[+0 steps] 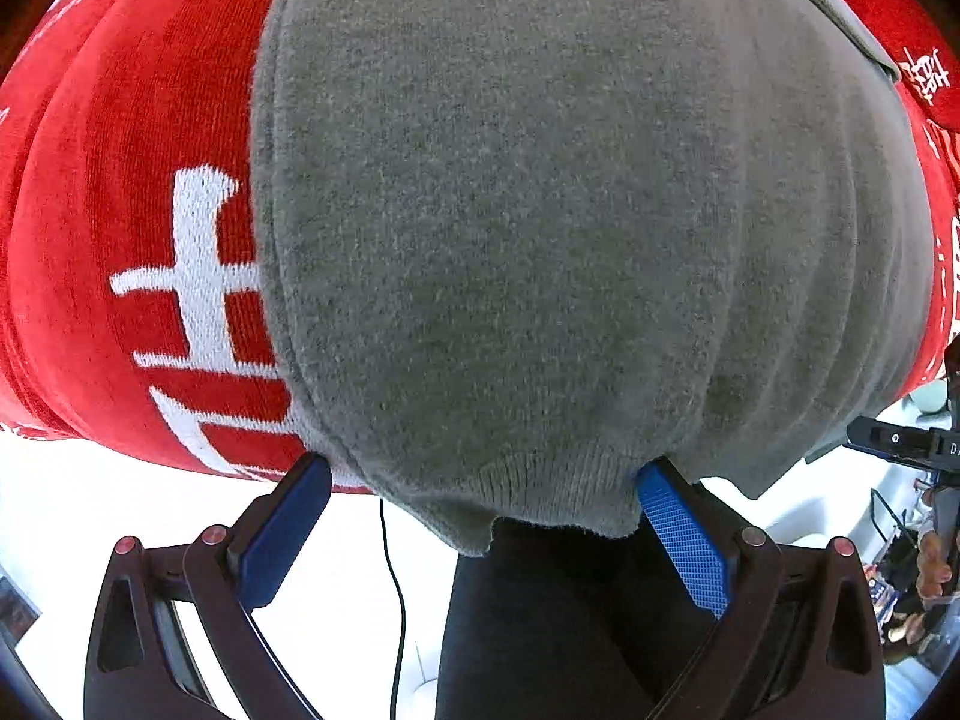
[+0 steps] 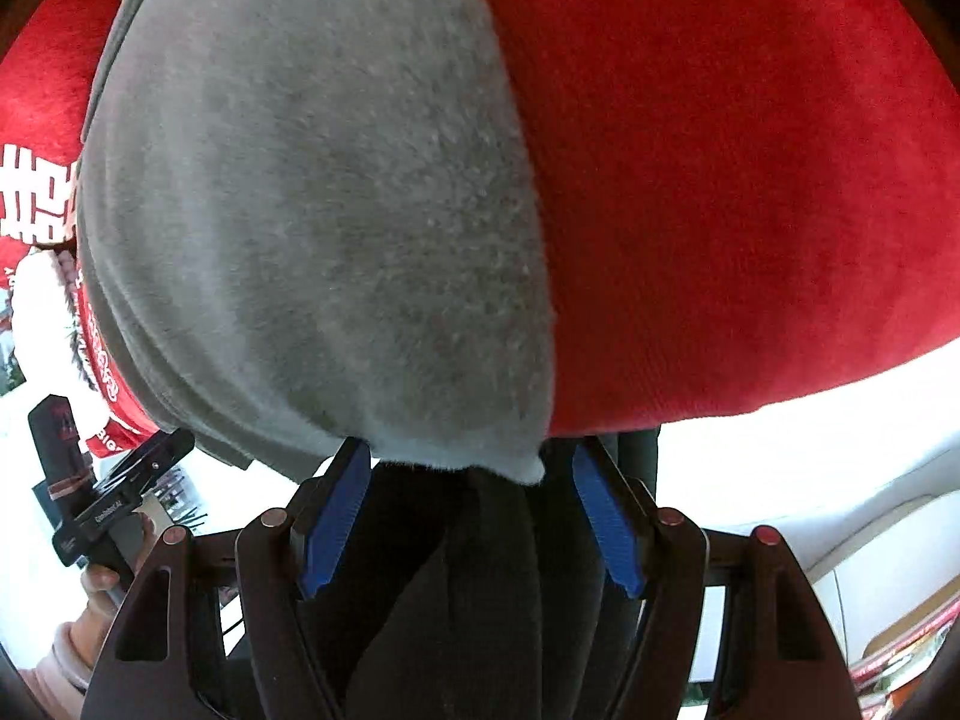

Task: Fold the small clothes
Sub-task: 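Grasp the hem with both tools and lift it toward the collar, then carry the held hem over the body with both tools, folding it onto the collar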

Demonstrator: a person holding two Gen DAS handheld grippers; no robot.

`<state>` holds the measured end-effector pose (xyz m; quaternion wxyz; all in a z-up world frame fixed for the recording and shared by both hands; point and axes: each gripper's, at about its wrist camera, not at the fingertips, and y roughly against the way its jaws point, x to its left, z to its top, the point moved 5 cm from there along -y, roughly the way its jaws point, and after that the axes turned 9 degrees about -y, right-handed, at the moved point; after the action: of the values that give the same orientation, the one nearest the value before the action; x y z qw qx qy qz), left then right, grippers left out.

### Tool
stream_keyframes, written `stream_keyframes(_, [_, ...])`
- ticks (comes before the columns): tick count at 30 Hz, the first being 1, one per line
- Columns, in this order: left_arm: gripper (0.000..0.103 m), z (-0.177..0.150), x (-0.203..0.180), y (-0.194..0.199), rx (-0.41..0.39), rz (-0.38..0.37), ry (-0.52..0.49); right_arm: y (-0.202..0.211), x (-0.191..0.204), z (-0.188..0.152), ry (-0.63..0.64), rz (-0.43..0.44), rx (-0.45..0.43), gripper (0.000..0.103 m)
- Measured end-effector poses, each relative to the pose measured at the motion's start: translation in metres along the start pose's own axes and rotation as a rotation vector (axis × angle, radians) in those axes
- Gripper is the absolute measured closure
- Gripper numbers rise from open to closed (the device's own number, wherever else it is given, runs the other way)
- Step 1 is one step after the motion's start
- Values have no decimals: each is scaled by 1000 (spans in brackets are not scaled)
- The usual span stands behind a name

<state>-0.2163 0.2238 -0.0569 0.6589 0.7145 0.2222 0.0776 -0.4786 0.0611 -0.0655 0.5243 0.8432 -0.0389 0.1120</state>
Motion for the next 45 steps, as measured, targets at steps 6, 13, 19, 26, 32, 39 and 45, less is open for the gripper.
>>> stream_keyframes(6, [43, -9, -1, 10, -10, -19, 6, -7, 4, -6, -4, 108, 35, 75])
stream_keyframes(13, [89, -8, -25, 68, -61, -145, -131, 34, 21, -19, -35, 294, 32, 98])
stream_keyframes(19, [92, 42, -4, 131, -182, -194, -75, 102, 76, 0, 44, 455, -68, 98])
stream_keyframes(26, [92, 150, 30, 149, -358, -98, -48, 134, 131, 76, 69, 501, -200, 98])
stream_keyframes(32, [91, 181, 33, 157, -398, 24, -64, 136, 150, 117, 46, 413, -249, 94])
stream_keyframes(39, [7, 142, 28, 147, -342, 71, -162, 115, 165, 78, 388, 13, -188, 31])
stream_keyframes(45, [5, 99, -18, 138, -289, 129, -497, 78, 171, 60, 509, -159, -171, 33])
